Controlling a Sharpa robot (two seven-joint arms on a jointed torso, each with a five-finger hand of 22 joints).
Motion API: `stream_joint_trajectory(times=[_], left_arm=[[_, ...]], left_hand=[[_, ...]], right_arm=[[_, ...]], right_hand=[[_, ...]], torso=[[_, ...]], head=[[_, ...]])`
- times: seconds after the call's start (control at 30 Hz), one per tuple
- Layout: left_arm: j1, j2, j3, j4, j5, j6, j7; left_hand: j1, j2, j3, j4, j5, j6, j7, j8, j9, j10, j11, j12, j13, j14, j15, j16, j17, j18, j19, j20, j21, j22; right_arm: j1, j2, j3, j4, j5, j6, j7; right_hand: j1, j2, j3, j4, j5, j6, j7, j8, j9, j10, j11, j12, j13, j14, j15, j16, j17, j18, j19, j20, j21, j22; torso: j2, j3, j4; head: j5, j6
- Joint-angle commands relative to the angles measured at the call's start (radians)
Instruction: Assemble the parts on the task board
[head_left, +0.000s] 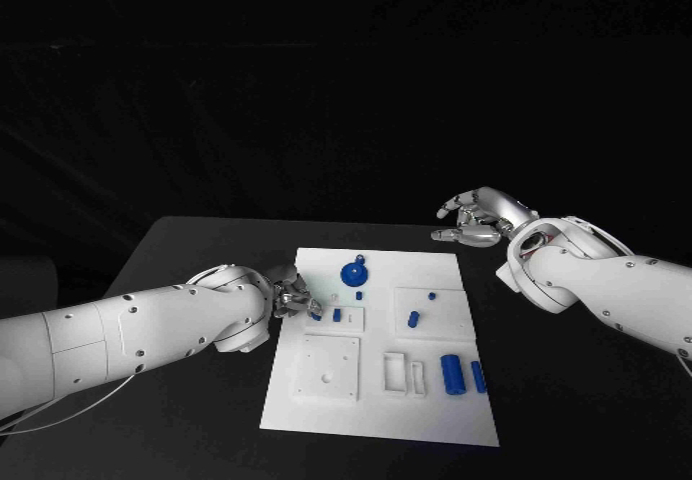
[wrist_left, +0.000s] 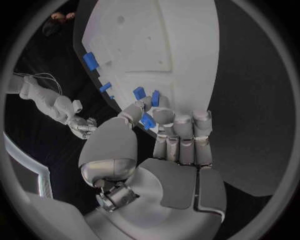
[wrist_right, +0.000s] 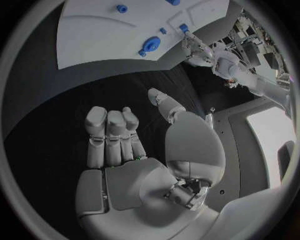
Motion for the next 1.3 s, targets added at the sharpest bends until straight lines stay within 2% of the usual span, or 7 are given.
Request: stream_joint_trajectory(times=[0.03,0.37,0.6,0.8,0.87,0.93,1.3], left_arm=[[-0.009,0.007,-0.005,0.006,0.001,0.049,0.001],[-0.009,0.011,-0.005,0.006,0.001,0.06,0.004],[-0.009,0.011,-0.005,0.006,0.001,0.07,0.004],[-0.009,0.011,-0.005,0.007,-0.011,0.072,0.004],[-0.009,0.011,-0.005,0.006,-0.011,0.071,0.004],[-0.009,0.011,-0.005,0.006,-0.011,0.068,0.004],[-0.009,0.011,-0.005,0.005,-0.011,0.055,0.005]], left_hand=[[-0.01,0.002,0.016,-0.006,-0.006,0.096,-0.045,0.053,0.07,0.042,-0.048,0.007,0.002,0.049,-0.051,0.008,0.002,0.008,0.005,-0.126,0.007,0.001],[-0.018,0.006,0.014,-0.003,-0.003,0.104,-0.049,0.062,0.07,0.041,-0.051,0.022,0.006,0.052,-0.05,0.02,0.006,0.01,0.006,-0.126,0.013,0.004],[-0.029,-0.004,0.011,0.006,-0.029,0.106,-0.051,0.069,0.069,0.038,-0.053,0.032,0.008,0.053,-0.05,0.027,0.007,0.012,0.007,-0.126,0.016,0.005],[-0.024,-0.004,0.015,0.002,-0.015,0.107,-0.052,0.073,0.068,0.037,-0.054,0.038,0.008,0.053,-0.051,0.031,0.008,0.014,0.007,-0.127,0.018,0.006],[-0.033,-0.019,0.01,0.008,-0.025,0.106,-0.052,0.075,0.067,0.036,-0.054,0.04,0.007,0.052,-0.05,0.032,0.008,0.014,0.007,-0.126,0.02,0.006],[-0.05,-0.046,0.011,0.037,-0.07,0.104,-0.054,0.078,0.065,0.034,-0.054,0.045,0.004,0.052,-0.051,0.034,0.007,0.016,0.008,-0.127,0.019,0.005],[-0.084,-0.071,0.014,0.09,-0.102,0.099,-0.053,0.085,0.059,0.031,-0.055,0.052,-0.004,0.05,-0.055,0.036,0.003,0.02,0.008,-0.127,0.02,0.003]], right_arm=[[-0.001,0.001,0.0,0.0,-0.002,0.01,0.01],[-0.001,0.001,0.0,0.0,-0.002,0.01,0.01],[-0.001,0.001,0.0,0.0,-0.001,0.01,0.011],[-0.001,0.0,0.0,0.0,0.0,0.01,0.011],[-0.001,0.001,0.0,0.0,0.0,0.01,0.011],[-0.001,0.0,0.0,0.0,0.0,0.01,0.012],[-0.001,0.001,0.0,-0.001,0.0,0.01,0.012]], right_hand=[[0.002,0.003,0.0,0.006,0.007,0.018,0.01,0.001,-0.002,-0.031,0.016,0.006,-0.001,0.009,0.0,-0.007,0.002,0.118,0.0,-0.006,-0.006,0.001],[0.001,0.003,-0.001,0.006,0.008,0.018,0.01,0.001,-0.002,-0.032,0.017,0.007,-0.001,0.009,0.0,-0.007,0.002,0.118,0.0,-0.006,-0.006,0.001],[0.001,0.003,-0.001,0.007,0.009,0.018,0.011,0.001,-0.002,-0.032,0.017,0.007,-0.002,0.009,0.0,-0.007,0.002,0.118,0.0,-0.006,-0.006,0.002],[0.0,0.003,-0.002,0.008,0.01,0.018,0.011,0.0,-0.002,-0.032,0.017,0.007,-0.002,0.009,0.0,-0.007,0.002,0.118,0.0,-0.006,-0.006,0.002],[0.0,0.003,-0.002,0.008,0.011,0.018,0.011,0.0,-0.002,-0.032,0.017,0.007,-0.002,0.009,0.0,-0.007,0.002,0.118,0.0,-0.006,-0.006,0.002],[-0.001,0.003,-0.002,0.008,0.011,0.018,0.011,0.0,-0.002,-0.032,0.017,0.007,-0.002,0.009,0.0,-0.007,0.002,0.118,0.0,-0.006,-0.006,0.002],[-0.001,0.003,-0.002,0.009,0.012,0.018,0.011,0.0,-0.002,-0.032,0.017,0.007,-0.003,0.008,0.0,-0.008,0.002,0.118,0.0,-0.006,-0.007,0.002]], torso=[[0.0,-0.0001,0.0008],[0.0,0.0001,-0.0007],[0.0,0.0001,-0.0009],[0.001,0.0003,0.0],[0.001,0.0,0.0003],[0.001,-0.0003,-0.0003],[0.0,-0.0007,-0.0002]], head=[[0.001,-0.001],[0.001,0.0],[-0.001,-0.003],[-0.002,-0.003],[-0.002,-0.001],[-0.002,-0.002],[-0.004,-0.001]])
